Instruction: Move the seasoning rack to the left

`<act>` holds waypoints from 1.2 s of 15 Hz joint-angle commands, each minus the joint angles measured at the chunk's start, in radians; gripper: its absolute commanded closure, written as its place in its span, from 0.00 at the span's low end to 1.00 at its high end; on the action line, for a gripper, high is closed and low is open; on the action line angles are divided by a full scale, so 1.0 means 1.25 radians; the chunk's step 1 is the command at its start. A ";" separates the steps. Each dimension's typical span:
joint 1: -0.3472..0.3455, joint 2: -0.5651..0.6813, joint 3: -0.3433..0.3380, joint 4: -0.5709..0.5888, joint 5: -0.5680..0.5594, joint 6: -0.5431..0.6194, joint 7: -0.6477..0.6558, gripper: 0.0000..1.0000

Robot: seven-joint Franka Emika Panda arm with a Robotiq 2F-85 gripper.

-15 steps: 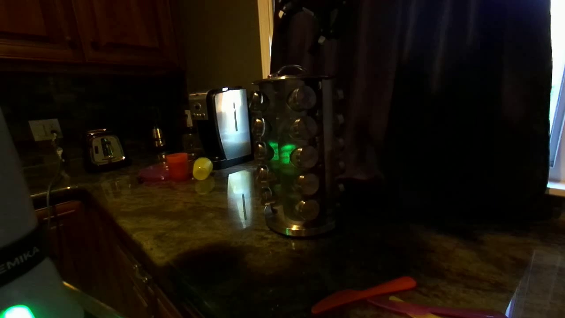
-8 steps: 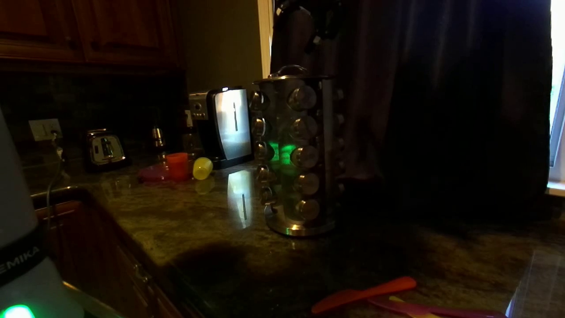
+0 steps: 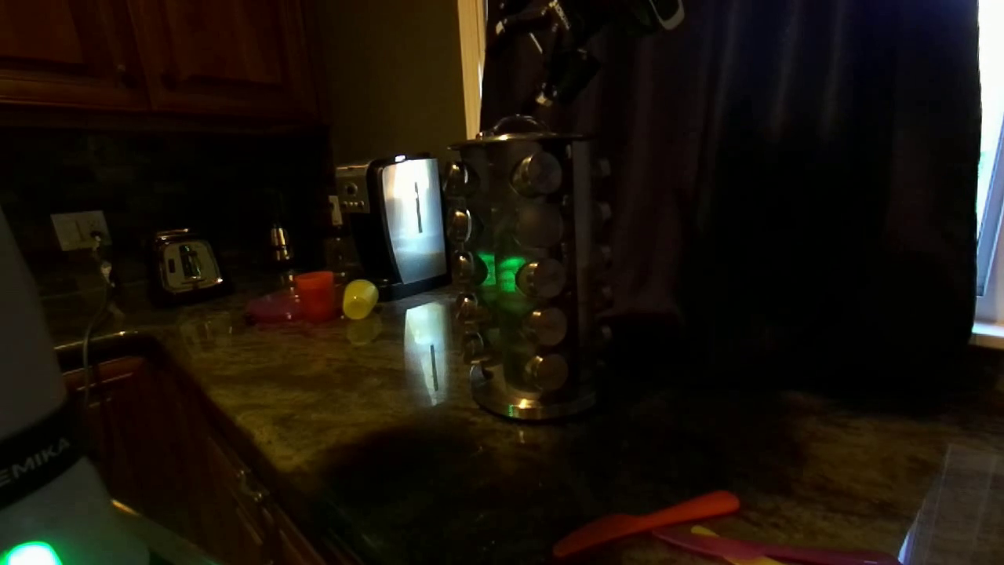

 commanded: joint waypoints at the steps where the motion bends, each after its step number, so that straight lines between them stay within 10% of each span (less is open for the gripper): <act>1: -0.031 0.020 -0.005 0.013 0.063 -0.027 -0.006 0.00; 18: -0.059 0.057 -0.008 0.036 0.042 0.003 0.049 0.00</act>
